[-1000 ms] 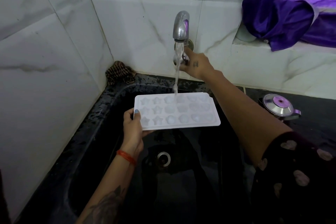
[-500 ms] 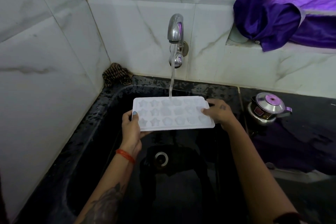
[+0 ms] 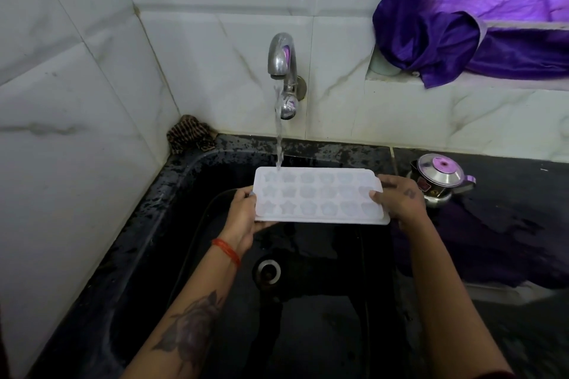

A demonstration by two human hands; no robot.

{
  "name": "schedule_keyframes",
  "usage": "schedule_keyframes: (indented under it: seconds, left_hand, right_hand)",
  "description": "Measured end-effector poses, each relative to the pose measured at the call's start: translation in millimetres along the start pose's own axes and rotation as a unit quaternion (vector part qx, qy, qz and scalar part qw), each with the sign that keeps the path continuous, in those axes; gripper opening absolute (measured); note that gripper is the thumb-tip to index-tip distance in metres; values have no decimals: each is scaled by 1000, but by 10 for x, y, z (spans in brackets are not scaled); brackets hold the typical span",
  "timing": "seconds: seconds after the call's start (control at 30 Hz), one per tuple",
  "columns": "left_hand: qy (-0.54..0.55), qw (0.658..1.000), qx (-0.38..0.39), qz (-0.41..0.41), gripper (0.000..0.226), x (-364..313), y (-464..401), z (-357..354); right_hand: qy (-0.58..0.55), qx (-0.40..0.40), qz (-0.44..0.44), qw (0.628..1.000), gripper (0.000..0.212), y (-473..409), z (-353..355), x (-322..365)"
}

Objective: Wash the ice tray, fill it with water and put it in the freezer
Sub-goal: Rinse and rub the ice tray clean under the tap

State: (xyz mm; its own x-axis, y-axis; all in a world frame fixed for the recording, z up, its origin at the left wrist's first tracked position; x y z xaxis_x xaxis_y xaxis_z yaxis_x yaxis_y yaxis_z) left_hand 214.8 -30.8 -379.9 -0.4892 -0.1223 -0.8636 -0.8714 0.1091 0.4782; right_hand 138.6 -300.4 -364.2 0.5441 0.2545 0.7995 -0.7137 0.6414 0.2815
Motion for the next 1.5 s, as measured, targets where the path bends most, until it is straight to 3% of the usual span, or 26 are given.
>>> schedule_keyframes:
  seconds: [0.3, 0.57, 0.83, 1.17, 1.5]
  left_hand:
    - [-23, 998, 57, 16, 18, 81, 101, -211]
    - [-15, 999, 49, 5, 22, 97, 172, -103]
    - [7, 1000, 13, -26, 27, -59, 101, 172]
    - [45, 997, -40, -54, 18, -210, 3, 524]
    - [34, 989, -121, -81, 32, -256, -38, 853]
  right_hand:
    - [-7, -21, -18, 1000, 49, 40, 276, -249]
    - [-25, -13, -16, 999, 49, 164, 205, -226]
    - [-52, 9, 26, 998, 46, 10, -130, -48]
    - [-49, 40, 52, 997, 44, 68, -476, 425]
    - [-16, 109, 61, 992, 47, 97, -851, 630]
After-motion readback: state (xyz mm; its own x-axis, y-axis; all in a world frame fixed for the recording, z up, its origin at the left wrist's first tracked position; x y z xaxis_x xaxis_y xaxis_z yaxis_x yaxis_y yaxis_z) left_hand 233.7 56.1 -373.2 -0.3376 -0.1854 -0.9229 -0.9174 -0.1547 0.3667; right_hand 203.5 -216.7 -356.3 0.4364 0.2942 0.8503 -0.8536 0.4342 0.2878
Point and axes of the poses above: each hand's wrist, its own y-axis away from the middle knuckle, its own z-axis out of the back of the hand, x = y × z, the point moved 3 cm from there along -y, towards the middle knuckle, and after that the axes turned 2 degrees about y, right-handed, at the moved point
